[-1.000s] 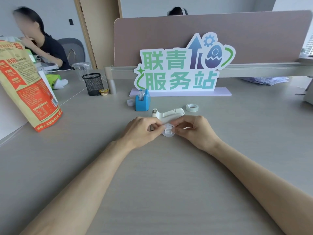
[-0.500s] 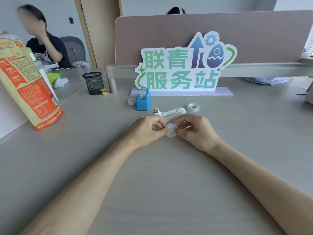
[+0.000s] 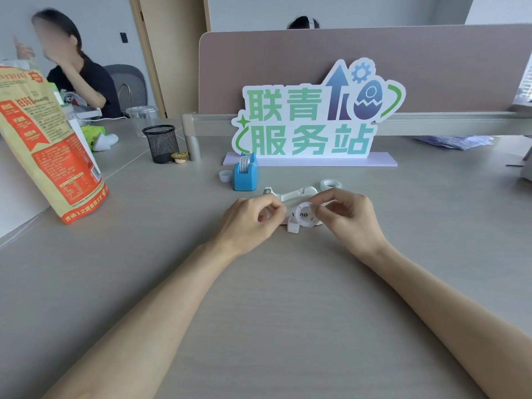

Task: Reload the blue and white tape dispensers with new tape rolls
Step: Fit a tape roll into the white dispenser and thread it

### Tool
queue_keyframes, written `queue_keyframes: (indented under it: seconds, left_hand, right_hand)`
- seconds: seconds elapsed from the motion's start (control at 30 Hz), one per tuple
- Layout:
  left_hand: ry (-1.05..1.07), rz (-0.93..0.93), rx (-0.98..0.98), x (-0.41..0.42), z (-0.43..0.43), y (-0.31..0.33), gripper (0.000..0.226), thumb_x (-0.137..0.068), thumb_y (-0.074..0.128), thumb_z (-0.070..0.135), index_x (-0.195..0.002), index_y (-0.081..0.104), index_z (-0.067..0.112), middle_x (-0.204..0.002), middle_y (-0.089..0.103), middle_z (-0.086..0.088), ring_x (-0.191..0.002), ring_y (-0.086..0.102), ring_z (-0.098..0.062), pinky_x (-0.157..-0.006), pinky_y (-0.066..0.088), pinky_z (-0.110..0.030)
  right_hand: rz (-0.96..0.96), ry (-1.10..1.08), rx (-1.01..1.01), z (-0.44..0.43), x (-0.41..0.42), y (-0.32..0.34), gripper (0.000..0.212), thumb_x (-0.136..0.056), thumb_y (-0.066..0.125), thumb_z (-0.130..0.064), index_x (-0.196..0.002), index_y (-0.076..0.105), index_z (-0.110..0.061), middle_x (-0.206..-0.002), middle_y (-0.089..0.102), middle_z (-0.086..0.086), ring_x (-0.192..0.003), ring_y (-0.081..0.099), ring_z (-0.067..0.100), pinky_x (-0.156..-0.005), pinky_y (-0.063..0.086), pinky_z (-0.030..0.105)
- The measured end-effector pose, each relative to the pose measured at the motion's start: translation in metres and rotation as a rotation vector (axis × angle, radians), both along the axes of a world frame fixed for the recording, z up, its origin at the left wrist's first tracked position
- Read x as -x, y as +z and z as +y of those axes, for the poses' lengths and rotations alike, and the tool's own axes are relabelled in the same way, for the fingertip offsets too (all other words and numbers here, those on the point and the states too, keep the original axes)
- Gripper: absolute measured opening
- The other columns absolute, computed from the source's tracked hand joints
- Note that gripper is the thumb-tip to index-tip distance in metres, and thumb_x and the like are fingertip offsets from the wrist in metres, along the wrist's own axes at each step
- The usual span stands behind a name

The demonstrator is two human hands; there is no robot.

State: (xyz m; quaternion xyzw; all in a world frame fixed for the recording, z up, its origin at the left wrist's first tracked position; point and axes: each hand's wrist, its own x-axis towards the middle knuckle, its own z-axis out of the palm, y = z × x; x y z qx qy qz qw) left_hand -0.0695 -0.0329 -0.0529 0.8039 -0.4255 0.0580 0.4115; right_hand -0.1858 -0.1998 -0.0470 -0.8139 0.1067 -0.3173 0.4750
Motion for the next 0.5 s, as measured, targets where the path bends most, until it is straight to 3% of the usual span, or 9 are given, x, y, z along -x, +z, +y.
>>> queue_keyframes:
  seconds: [0.03,0.13,0.23,0.37,0.5]
  left_hand:
    - [0.013,-0.023,0.014,0.0,0.0,0.0,0.019,-0.081,0.052,0.04,-0.081,0.062,0.025,-0.078,0.069,0.012,-0.073,0.063,-0.018,-0.073,0.053,-0.039]
    - [0.045,-0.083,0.047,-0.001,0.001,-0.001,0.011,-0.081,0.055,0.033,-0.081,0.061,0.024,-0.075,0.065,0.012,-0.069,0.059,-0.018,-0.068,0.051,-0.037]
    - [0.057,-0.146,0.042,-0.002,0.001,-0.004,0.007,-0.083,0.056,0.028,-0.08,0.062,0.024,-0.07,0.062,0.013,-0.066,0.055,-0.014,-0.064,0.049,-0.033]
    - [0.046,-0.212,0.021,-0.003,-0.001,-0.006,0.006,-0.085,0.059,0.024,-0.079,0.061,0.024,-0.074,0.055,0.03,-0.06,0.047,-0.003,-0.058,0.036,-0.025]
    - [0.056,-0.23,0.011,-0.003,-0.002,-0.007,0.007,-0.085,0.06,0.022,-0.078,0.062,0.022,-0.074,0.053,0.036,-0.061,0.047,0.006,-0.055,0.029,-0.015]
  right_hand:
    - [-0.004,-0.025,-0.018,-0.002,0.0,0.001,0.015,-0.084,0.064,-0.009,-0.079,0.073,-0.02,-0.054,0.06,0.001,-0.049,0.046,0.009,-0.053,0.037,0.02]
    - [0.012,-0.11,-0.013,-0.01,0.0,0.003,0.017,-0.082,0.06,-0.01,-0.076,0.074,-0.019,-0.068,0.071,-0.004,-0.067,0.063,0.012,-0.064,0.048,0.023]
    - [0.094,-0.179,0.024,-0.021,0.0,0.001,0.014,-0.082,0.061,-0.015,-0.073,0.072,-0.017,-0.074,0.072,0.0,-0.071,0.061,0.012,-0.066,0.046,0.024]
    - [0.227,-0.186,0.042,-0.027,-0.002,-0.002,0.013,-0.082,0.06,-0.016,-0.078,0.072,-0.014,-0.079,0.071,0.004,-0.075,0.06,0.017,-0.065,0.045,0.024]
    - [0.214,-0.24,0.112,-0.033,-0.012,-0.005,0.031,-0.084,0.048,-0.002,-0.1,0.071,-0.015,-0.098,0.068,-0.001,-0.09,0.06,0.017,-0.075,0.042,0.023]
